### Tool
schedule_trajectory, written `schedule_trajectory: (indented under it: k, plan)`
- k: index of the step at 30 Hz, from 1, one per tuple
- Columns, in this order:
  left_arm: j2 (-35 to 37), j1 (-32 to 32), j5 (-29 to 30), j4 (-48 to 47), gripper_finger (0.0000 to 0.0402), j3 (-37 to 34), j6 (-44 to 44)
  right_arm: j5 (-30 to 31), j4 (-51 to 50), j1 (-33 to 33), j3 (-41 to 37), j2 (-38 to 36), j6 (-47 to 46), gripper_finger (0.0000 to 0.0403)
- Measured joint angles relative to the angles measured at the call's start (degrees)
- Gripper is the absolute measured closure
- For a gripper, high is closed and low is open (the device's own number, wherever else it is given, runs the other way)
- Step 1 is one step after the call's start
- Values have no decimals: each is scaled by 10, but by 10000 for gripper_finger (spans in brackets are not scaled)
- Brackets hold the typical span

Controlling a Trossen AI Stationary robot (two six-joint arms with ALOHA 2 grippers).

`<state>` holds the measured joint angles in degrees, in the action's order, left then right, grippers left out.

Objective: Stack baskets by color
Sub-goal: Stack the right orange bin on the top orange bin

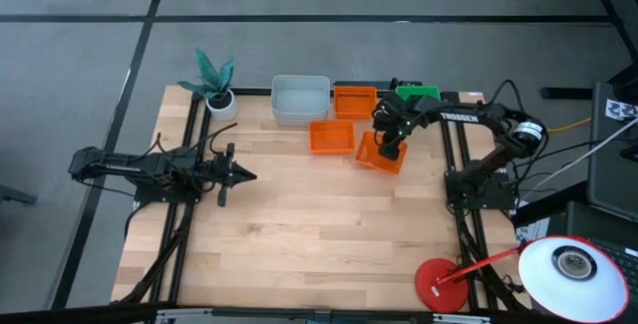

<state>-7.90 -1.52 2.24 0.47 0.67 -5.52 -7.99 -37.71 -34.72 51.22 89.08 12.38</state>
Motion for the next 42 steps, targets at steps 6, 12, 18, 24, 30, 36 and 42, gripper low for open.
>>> schedule_trajectory:
  k: [6,12,18,24,30,36,42]
  plan:
    - [0,0,0,0,401,0,0,0,-76,26,105,0,21,401]
    - [0,0,0,0,401,0,0,103,-77,30,224,0,104,402]
    - [0,0,0,0,401,0,0,157,46,-16,265,4,255,402]
    - [0,0,0,0,401,0,0,141,64,-83,264,62,317,403]
    - [0,0,0,0,401,0,0,128,46,-114,307,135,328,403]
    - [0,0,0,0,401,0,0,59,-28,-130,421,185,326,403]
    - [0,0,0,0,401,0,0,-25,-169,-147,551,260,306,403]
